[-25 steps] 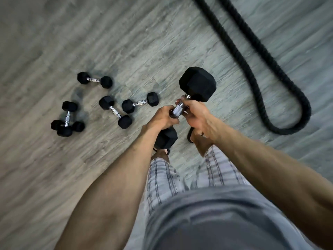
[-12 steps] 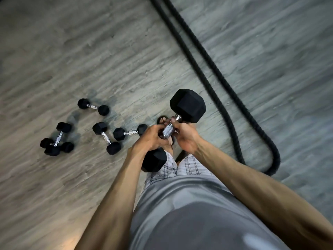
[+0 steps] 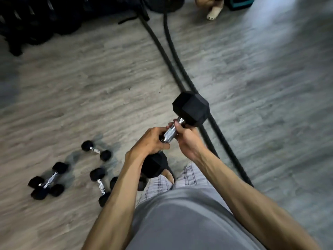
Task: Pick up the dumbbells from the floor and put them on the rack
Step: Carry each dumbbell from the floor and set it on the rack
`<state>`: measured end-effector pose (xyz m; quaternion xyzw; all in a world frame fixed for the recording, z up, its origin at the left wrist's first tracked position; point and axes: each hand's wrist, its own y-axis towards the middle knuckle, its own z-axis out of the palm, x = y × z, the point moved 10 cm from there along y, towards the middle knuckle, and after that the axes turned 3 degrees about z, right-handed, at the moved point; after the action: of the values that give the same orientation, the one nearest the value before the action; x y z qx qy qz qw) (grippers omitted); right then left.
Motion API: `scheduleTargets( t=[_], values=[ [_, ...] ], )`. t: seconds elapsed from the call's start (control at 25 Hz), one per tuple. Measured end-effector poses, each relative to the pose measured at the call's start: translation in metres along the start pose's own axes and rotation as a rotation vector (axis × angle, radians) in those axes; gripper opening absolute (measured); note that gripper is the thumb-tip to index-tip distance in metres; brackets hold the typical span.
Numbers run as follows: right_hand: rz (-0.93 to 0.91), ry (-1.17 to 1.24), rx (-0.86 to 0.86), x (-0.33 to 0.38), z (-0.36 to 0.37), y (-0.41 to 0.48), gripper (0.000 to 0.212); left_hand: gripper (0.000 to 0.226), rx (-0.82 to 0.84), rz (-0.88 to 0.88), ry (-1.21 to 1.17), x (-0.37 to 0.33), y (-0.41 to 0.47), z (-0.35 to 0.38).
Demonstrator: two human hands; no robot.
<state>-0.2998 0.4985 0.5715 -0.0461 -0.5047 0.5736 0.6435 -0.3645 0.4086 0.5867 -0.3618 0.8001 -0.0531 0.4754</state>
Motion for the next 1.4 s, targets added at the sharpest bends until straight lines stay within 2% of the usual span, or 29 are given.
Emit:
scheduleTargets(
  t=[0.24, 0.64, 1.0, 1.4],
  values=[
    [-0.042, -0.009, 0.055, 0.086, 0.074, 0.083, 0.008, 0.027, -0.052, 0.048, -0.006, -0.025, 0.089, -0.104],
    [0.044, -0.119, 0.159, 0.238, 0.199, 0.299, 0.007, 0.03, -0.143, -0.045, -0.121, -0.036, 0.306, -0.271],
    [0.088, -0.179, 0.208, 0.321, 0.301, 0.475, 0.011, 0.034, -0.182, -0.104, -0.189, -0.008, 0.465, -0.405],
    [0.066, -0.169, 0.172, 0.397, 0.471, 0.69, 0.015, 0.029, -0.151, -0.08, -0.19, 0.045, 0.646, -0.618]
  ],
)
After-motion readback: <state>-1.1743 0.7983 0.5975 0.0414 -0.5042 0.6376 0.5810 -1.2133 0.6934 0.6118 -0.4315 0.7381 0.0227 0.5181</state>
